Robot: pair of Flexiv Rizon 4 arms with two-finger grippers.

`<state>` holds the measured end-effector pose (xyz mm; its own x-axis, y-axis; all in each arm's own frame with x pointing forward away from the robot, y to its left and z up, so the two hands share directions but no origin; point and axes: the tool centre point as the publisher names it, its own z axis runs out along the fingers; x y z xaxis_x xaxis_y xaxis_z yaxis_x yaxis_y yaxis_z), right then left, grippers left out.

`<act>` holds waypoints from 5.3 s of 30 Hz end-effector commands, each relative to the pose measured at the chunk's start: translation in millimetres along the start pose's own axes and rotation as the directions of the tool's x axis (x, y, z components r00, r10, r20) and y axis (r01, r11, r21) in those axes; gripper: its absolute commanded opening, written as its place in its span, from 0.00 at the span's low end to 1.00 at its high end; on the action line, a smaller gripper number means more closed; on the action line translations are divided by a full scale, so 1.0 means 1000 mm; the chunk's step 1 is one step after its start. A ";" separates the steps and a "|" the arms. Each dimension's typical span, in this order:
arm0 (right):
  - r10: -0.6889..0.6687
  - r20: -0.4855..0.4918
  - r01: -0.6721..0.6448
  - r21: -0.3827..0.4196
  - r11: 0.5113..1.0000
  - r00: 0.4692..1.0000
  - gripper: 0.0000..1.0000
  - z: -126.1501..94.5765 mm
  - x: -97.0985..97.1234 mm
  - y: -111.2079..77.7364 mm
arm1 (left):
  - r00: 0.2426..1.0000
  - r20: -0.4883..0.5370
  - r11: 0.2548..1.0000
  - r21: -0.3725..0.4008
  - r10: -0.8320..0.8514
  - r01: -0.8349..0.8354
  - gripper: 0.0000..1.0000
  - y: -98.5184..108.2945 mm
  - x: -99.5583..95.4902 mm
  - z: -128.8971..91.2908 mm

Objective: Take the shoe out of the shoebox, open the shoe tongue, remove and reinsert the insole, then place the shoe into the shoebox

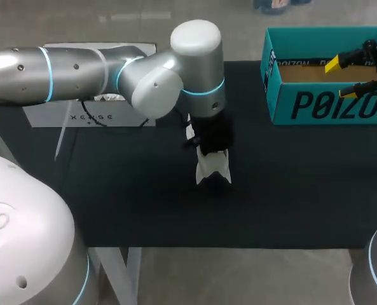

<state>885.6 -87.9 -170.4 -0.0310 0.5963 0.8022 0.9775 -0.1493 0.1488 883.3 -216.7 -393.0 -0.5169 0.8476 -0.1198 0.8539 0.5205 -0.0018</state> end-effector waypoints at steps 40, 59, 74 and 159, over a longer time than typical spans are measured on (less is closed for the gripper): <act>0.000 0.003 0.000 0.000 1.000 1.000 1.00 0.000 0.000 0.000 | 0.969 -0.045 0.970 0.054 0.241 -0.239 0.00 -0.018 -0.001 -0.006; 0.000 0.003 0.000 0.000 1.000 1.000 1.00 0.000 0.000 0.000 | 0.945 -0.006 0.936 0.133 0.328 -0.324 0.00 -0.018 0.004 -0.013; 0.000 0.003 0.000 0.000 1.000 1.000 1.00 0.000 0.000 0.000 | 0.928 -0.006 0.927 0.062 0.371 -0.370 0.00 0.029 -0.020 -0.032; 0.000 0.003 0.000 0.000 1.000 1.000 1.00 0.000 0.000 0.000 | 0.934 -0.048 0.933 0.080 0.355 -0.351 1.00 0.050 -0.025 -0.035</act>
<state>885.6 -87.9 -170.3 -0.0311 0.5963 0.8022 0.9775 -0.1493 0.1488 929.7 -206.4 -351.8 -0.1819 0.9807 -0.0712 0.9832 0.1802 -0.0294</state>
